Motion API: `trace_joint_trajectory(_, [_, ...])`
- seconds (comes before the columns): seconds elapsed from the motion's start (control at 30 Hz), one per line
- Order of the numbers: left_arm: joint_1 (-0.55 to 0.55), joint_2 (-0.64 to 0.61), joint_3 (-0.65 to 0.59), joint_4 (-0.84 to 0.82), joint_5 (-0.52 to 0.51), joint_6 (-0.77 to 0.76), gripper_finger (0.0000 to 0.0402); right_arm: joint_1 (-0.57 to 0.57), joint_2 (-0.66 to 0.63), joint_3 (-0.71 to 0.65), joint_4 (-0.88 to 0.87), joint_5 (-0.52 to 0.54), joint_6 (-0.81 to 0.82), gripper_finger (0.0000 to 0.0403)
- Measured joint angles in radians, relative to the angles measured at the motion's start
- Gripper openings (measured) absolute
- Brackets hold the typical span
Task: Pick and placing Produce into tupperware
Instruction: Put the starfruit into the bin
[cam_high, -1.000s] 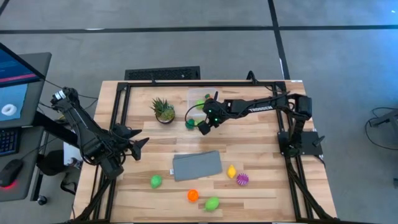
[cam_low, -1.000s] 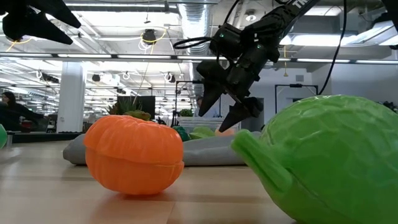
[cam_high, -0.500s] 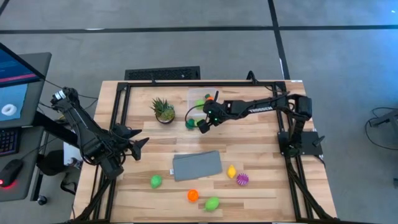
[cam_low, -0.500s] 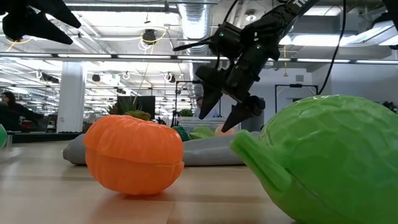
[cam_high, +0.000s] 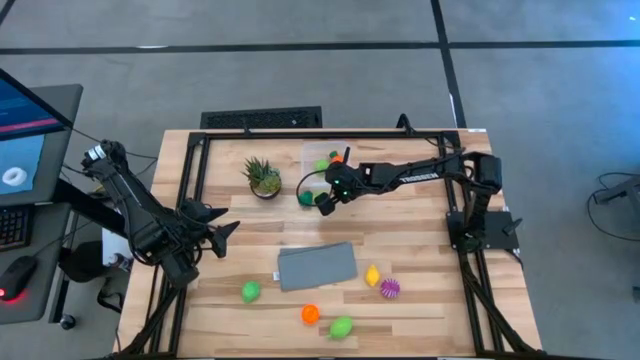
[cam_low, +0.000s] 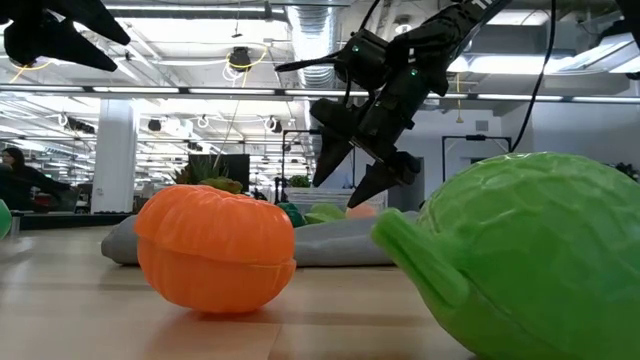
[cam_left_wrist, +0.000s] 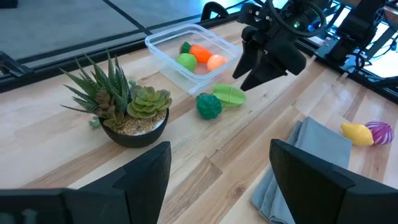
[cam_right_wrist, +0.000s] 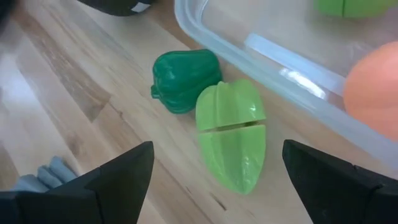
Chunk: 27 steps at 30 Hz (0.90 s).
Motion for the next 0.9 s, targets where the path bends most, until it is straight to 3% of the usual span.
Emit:
trace_joint_trajectory(0.27, [0.0, 0.0, 0.0, 0.0, 0.0, 0.0, 0.0263, 0.001, 0.004, 0.0, 0.007, 0.001, -0.007, 0.0377])
trace_joint_trajectory(0.53, [0.0, -0.001, 0.0, 0.011, 0.003, 0.0, 0.0263, 0.021, 0.101, 0.081, -0.066, -0.003, -0.04, 0.0377])
trace_joint_trajectory(0.9, [0.0, 0.015, 0.0, 0.031, 0.013, -0.007, 0.0263, 0.017, 0.132, 0.134, -0.107, 0.053, -0.089, 0.0377])
